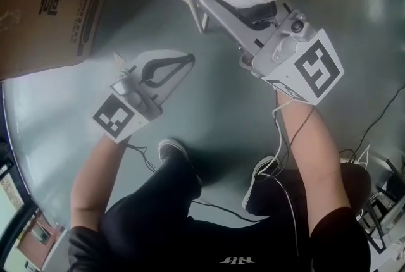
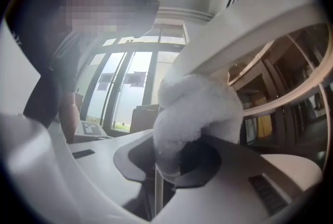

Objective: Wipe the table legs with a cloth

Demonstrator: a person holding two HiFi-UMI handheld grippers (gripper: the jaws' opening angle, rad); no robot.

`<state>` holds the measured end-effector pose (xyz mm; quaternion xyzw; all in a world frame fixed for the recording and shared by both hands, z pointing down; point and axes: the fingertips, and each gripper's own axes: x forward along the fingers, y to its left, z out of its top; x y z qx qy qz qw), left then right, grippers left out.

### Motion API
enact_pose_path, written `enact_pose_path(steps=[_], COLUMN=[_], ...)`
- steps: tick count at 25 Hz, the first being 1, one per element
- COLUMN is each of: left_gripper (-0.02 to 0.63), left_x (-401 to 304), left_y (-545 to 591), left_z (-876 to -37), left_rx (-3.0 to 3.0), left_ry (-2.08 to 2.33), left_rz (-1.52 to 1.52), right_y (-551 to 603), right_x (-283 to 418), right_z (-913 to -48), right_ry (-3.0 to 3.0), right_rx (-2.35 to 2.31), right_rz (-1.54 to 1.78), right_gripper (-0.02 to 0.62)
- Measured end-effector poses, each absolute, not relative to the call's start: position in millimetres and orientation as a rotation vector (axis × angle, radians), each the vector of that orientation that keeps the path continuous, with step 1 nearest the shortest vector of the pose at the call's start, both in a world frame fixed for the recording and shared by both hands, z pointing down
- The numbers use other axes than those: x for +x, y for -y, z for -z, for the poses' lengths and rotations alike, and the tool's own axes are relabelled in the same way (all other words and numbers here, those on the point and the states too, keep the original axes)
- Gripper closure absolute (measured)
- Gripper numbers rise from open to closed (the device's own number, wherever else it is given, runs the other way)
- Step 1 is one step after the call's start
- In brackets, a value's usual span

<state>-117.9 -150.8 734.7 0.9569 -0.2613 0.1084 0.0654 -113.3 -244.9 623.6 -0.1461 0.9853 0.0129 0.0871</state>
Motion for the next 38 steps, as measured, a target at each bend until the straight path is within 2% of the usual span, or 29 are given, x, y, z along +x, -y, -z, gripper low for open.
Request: enact_pose_path(steps=[7, 17, 30, 38], left_gripper=[0.601, 0.601, 0.601, 0.601], left_x=[-117, -119, -132, -128], left_y=[148, 135, 130, 134], left_z=[-748, -765, -768, -755], left_rx=[2.870, 2.852, 2.828, 2.798], left_ry=[0.752, 0.720, 0.739, 0.792], left_rz=[-0.337, -0.366, -0.348, -0.313], right_y=[238, 237, 236, 234], right_x=[-111, -103, -103, -83], right_z=[-667, -804, -924, -931], right_ry=[-3.006, -3.125, -3.271, -3.401], right_rx=[-0.440, -0.616, -0.794, -0.811], right_rz=[-0.033, 0.310, 0.657, 0.833], right_gripper=[0.522, 0.522, 0.522, 0.520])
